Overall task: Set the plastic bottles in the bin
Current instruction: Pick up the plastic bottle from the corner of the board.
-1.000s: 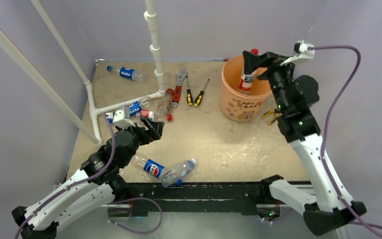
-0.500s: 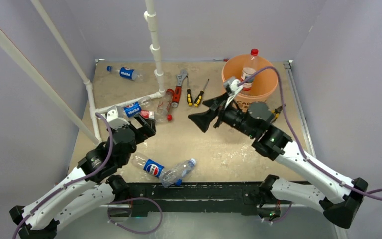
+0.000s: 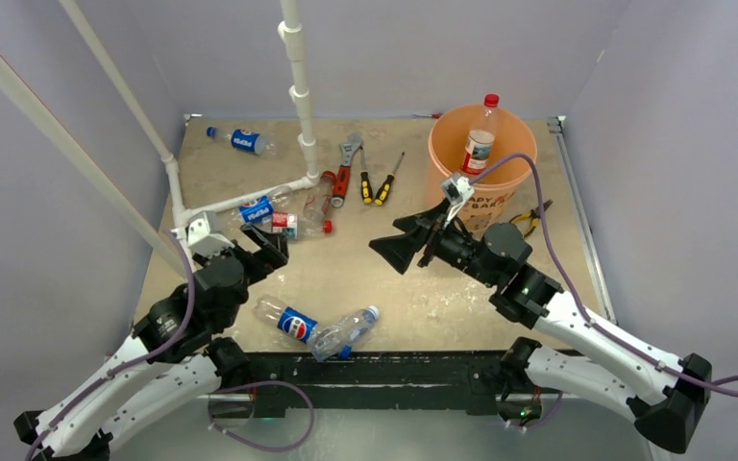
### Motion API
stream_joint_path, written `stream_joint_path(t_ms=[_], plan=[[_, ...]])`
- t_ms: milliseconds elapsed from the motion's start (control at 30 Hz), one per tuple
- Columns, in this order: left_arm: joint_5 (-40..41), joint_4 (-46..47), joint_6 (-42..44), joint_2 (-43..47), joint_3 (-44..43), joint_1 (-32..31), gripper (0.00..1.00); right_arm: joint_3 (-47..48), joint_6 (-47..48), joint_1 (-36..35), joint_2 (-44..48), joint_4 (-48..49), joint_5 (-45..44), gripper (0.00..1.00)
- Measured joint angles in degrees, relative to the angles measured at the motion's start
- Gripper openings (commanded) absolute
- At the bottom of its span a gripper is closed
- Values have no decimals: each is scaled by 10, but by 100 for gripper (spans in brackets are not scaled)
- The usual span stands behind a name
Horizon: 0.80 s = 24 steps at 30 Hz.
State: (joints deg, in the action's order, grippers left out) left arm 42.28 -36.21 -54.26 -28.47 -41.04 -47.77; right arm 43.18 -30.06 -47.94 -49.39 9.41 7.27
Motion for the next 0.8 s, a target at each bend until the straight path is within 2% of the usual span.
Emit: stream_joint_path(t_ms=[267, 467, 800], plan=[[2, -31, -53, 2, 0, 0, 99, -35, -38, 0, 6, 33, 3, 99], [6, -70, -83, -61, 0, 0, 97, -72, -47, 0, -5, 57, 33, 96], [2, -108, -100, -171, -17, 0, 96, -75, -22, -5, -53, 30, 54, 92]])
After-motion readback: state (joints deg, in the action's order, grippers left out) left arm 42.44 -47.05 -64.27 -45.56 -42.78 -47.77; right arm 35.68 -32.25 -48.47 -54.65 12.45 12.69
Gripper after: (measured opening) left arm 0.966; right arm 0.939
